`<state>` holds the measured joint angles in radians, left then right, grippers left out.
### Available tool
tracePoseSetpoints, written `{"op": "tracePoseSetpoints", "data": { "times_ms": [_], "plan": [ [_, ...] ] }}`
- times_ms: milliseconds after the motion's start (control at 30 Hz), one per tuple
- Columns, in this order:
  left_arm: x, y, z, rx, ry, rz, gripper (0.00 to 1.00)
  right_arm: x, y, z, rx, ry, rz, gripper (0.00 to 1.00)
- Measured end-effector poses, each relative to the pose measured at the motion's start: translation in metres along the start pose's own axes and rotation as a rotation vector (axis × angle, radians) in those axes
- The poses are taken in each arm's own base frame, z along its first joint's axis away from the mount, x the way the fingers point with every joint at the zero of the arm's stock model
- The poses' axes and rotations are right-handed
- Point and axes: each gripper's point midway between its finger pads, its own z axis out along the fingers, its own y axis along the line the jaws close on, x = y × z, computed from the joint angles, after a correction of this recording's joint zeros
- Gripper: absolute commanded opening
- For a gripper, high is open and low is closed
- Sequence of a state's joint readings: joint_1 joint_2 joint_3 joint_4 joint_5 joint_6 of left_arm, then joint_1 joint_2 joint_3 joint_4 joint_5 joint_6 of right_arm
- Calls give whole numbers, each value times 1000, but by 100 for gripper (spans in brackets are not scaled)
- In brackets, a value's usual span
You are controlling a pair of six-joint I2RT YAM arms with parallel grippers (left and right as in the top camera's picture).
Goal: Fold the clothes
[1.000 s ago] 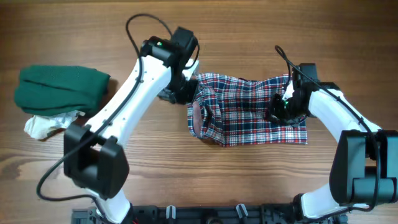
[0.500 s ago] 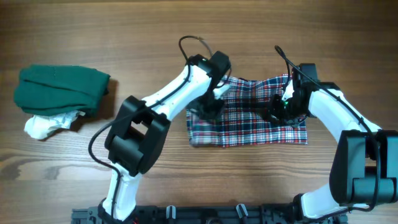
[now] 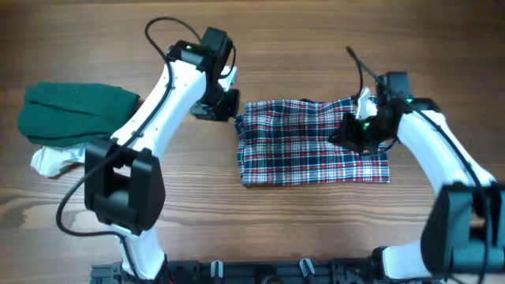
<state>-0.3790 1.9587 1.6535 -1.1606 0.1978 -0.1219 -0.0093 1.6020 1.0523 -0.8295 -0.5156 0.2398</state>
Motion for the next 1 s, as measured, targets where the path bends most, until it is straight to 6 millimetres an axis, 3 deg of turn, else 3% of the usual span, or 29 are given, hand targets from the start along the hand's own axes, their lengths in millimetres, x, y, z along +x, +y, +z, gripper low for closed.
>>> {"op": "tracePoseSetpoints", "data": {
  "times_ms": [33,100,200,333,500,600,667,733,933,1000],
  "plan": [
    [-4,-10,-1,31,-21,16,11,-8,9,-16,-19,-52,-29,83],
    [-10,-33,1,87,-52,54,13,-25,20,-51,-46,-165,-70,92],
    [-13,-59,7,132,-70,106,13,-37,-4,-80,-29,-243,-17,100],
    [-2,-93,31,161,-28,179,15,-50,-68,-87,17,-263,108,99],
    [8,-120,70,172,27,206,16,-64,-131,-66,48,-243,150,100],
    [1,-122,85,179,18,181,15,-70,-149,-46,53,-221,148,99],
    [-4,-119,93,170,10,165,11,-70,-157,-32,50,-196,147,89],
    [-10,-108,98,117,-7,130,12,-67,-160,-15,27,-154,138,85],
    [-43,-61,91,73,-81,-18,13,-80,-118,12,-91,-111,-15,82],
    [-49,-46,88,73,-90,-57,13,-77,-98,24,-122,-82,-88,69]
  ]
}}
